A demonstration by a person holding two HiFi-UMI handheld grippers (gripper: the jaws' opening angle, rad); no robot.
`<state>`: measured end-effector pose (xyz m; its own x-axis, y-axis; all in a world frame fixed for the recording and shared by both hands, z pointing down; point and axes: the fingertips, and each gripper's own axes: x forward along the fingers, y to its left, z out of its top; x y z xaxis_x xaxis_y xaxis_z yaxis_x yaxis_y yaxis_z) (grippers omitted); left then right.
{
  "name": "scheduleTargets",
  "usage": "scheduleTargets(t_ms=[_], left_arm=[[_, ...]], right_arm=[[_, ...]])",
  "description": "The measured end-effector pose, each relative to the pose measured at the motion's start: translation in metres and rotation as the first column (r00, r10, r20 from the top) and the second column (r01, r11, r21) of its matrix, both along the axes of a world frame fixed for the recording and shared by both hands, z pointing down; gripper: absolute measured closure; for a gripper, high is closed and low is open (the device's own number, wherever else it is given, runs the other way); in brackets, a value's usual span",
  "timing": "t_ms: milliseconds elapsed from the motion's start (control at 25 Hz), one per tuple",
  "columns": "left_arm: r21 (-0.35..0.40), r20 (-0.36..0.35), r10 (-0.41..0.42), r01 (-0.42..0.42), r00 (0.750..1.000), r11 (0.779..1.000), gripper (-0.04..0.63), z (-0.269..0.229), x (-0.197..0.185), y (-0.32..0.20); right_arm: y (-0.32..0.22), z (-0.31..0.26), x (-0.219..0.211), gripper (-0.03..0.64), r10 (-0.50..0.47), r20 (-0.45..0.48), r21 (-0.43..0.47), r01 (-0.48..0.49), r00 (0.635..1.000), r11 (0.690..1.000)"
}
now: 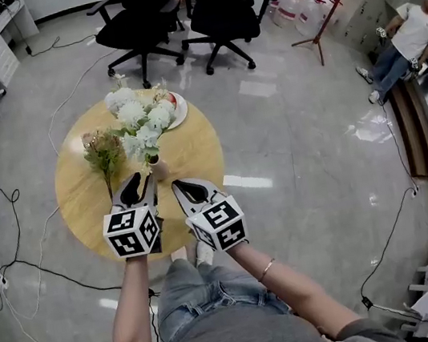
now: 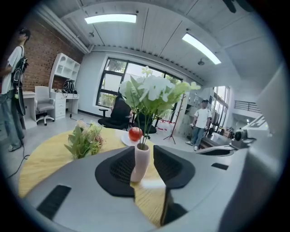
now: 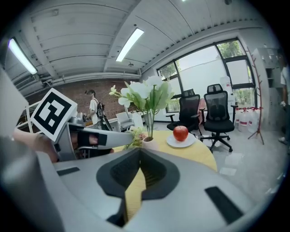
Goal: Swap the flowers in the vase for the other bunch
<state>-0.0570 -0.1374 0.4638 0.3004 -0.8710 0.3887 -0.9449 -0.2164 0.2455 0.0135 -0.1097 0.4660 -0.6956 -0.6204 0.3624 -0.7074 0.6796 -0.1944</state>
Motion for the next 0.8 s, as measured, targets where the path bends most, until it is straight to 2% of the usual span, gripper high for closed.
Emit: scheduleTargets(t_ms=[440,800], left_arm=[[0.003,0.021,-0.021,0.021,1.000,1.000,0.556,0.000,-0.010,0.032],[-0.008,0.040,-0.010,0.011,0.999,1.000,0.575,0.007,-0.030,0.087]], right_arm=[[0.017,0.001,0.006,0.606,0.020,-0.015,0.005,-0.020,1.000,1.000],[0.058,0.001,-0.007,0.606,0.048,-0.021,0.011,-0.047,0.999,0.999]])
